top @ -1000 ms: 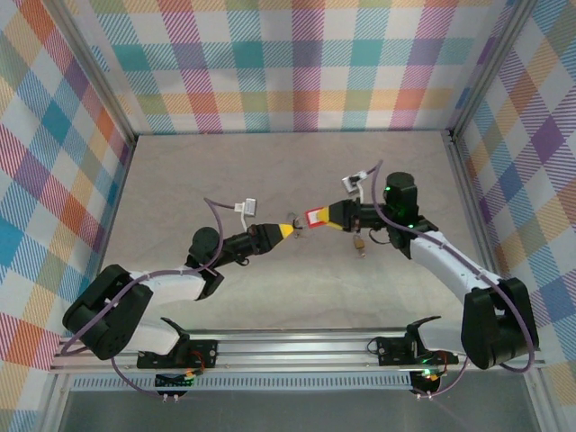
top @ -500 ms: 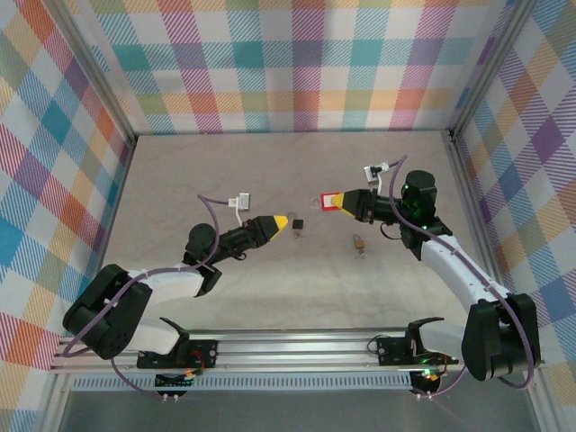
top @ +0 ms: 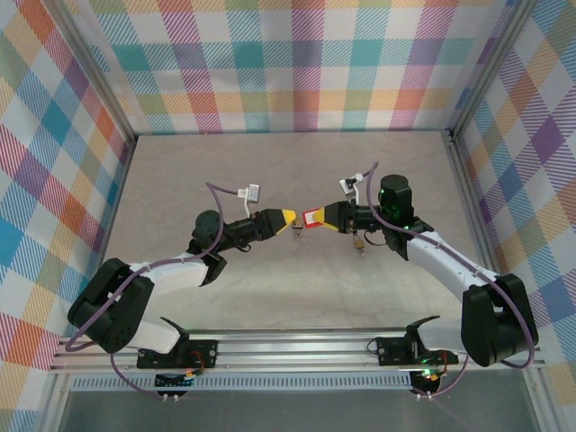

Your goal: Lock with the key

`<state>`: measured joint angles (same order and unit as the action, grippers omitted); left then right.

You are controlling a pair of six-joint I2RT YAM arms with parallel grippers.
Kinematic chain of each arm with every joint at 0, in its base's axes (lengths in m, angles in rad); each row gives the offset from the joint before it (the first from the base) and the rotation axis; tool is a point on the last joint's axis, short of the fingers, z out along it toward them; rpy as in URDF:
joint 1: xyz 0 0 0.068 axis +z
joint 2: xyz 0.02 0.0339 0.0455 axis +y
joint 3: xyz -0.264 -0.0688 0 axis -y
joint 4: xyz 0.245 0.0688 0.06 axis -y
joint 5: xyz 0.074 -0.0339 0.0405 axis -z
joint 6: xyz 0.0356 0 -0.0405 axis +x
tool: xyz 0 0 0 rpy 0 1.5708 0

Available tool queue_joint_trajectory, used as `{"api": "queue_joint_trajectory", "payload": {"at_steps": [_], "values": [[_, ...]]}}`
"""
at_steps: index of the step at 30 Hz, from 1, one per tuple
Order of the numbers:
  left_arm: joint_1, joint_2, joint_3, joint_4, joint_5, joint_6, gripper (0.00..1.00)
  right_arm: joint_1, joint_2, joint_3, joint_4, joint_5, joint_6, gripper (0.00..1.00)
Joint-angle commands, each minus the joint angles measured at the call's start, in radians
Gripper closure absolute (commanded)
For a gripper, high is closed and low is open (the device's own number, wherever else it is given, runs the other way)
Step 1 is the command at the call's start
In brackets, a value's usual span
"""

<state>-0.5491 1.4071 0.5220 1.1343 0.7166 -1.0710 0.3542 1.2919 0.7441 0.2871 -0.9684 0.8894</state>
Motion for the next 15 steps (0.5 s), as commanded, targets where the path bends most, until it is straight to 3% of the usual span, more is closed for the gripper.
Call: {"api": "queue_joint_trajectory", "payload": {"at_steps": [1, 5, 15], "values": [[-0.006, -0.023, 0.021, -0.081, 0.027, 0.057, 0.42, 0.009, -0.001, 0.047, 0.010, -0.004, -0.033, 1.00], [-0.008, -0.013, 0.024, -0.081, 0.028, 0.050, 0.44, 0.016, 0.005, 0.051, 0.005, 0.002, -0.040, 1.00], [-0.008, 0.049, 0.011, 0.078, 0.042, -0.039, 0.64, 0.025, 0.018, 0.051, 0.014, 0.011, -0.042, 1.00]]}}
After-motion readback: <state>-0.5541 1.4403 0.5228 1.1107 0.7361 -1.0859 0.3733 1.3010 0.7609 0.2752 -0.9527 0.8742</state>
